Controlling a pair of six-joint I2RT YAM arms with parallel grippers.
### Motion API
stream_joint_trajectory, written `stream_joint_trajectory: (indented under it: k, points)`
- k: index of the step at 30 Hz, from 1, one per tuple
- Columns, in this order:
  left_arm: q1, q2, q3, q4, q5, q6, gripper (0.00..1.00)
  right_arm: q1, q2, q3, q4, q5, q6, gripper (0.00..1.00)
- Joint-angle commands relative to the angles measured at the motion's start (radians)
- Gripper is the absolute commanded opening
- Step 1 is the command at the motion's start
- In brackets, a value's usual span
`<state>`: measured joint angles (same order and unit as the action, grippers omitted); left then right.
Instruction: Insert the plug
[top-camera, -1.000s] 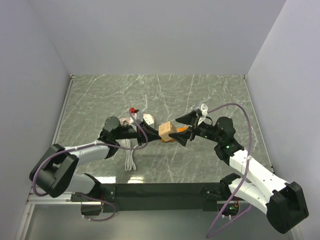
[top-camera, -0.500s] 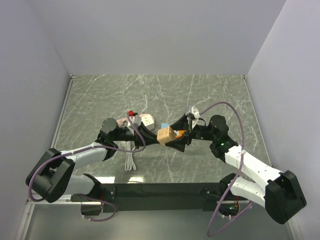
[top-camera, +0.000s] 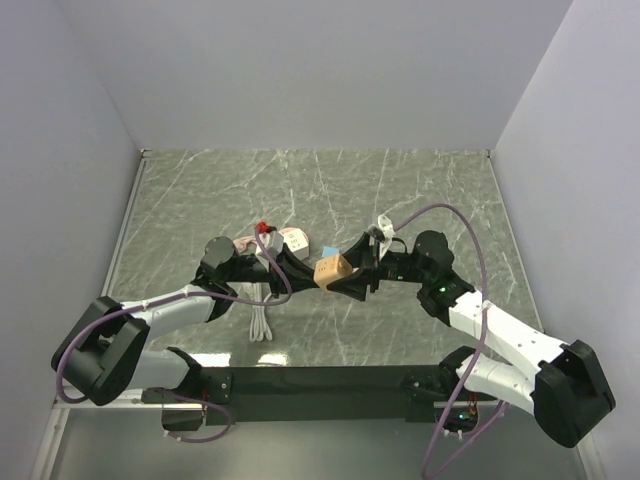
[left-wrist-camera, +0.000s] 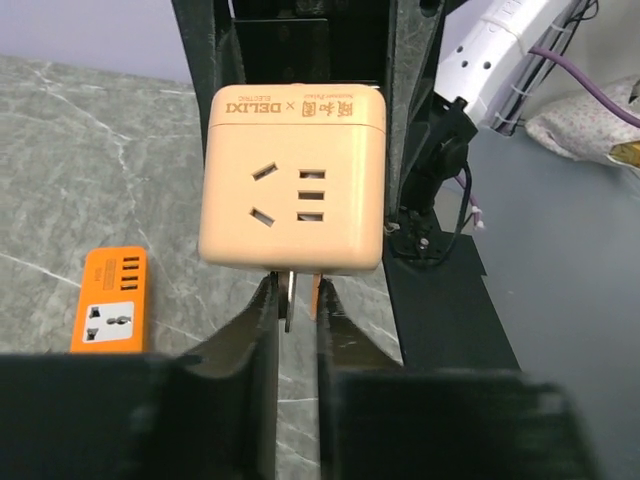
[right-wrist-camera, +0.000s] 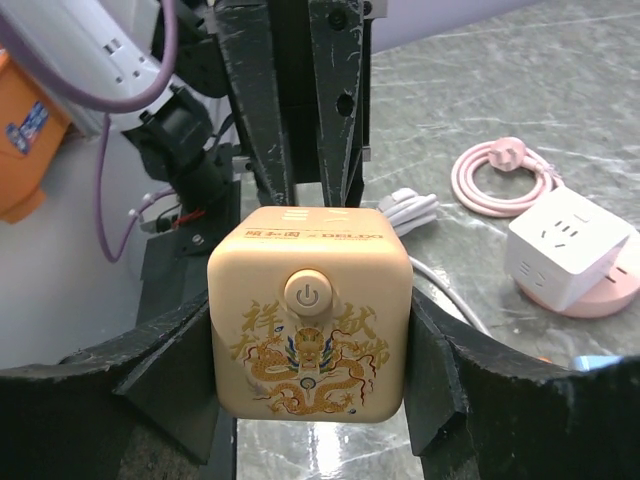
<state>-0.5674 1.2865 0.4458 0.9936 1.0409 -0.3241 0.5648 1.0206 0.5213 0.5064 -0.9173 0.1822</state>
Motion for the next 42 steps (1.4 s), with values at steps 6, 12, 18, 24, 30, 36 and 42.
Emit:
stream_joint_trajectory:
  k: [6,12,18,24,30,36,42]
  points:
    - [0.004,-0.036,0.008,-0.07,-0.148,0.072,0.71,0.007,-0.057,0.068,-0.046,0.27,0.03,0.0]
    - [0.008,-0.091,-0.027,-0.141,-0.238,0.117,0.79,-0.017,-0.088,0.121,-0.153,0.388,0.023,0.0]
    - [0.011,-0.121,-0.038,-0.216,-0.395,0.148,0.78,-0.023,-0.086,0.186,-0.301,0.539,0.026,0.0]
    - [0.011,-0.078,-0.042,-0.214,-0.554,0.155,0.76,-0.025,-0.054,0.259,-0.448,0.638,0.045,0.0]
    - [-0.008,0.009,-0.004,-0.233,-0.602,0.181,0.74,-0.023,0.018,0.321,-0.612,0.773,0.094,0.0]
    - [-0.015,0.111,0.028,-0.156,-0.598,0.139,0.73,-0.014,0.101,0.319,-0.681,0.867,0.122,0.0]
    - [-0.037,0.209,0.065,-0.105,-0.628,0.094,0.73,-0.013,0.183,0.333,-0.689,0.876,0.123,0.0]
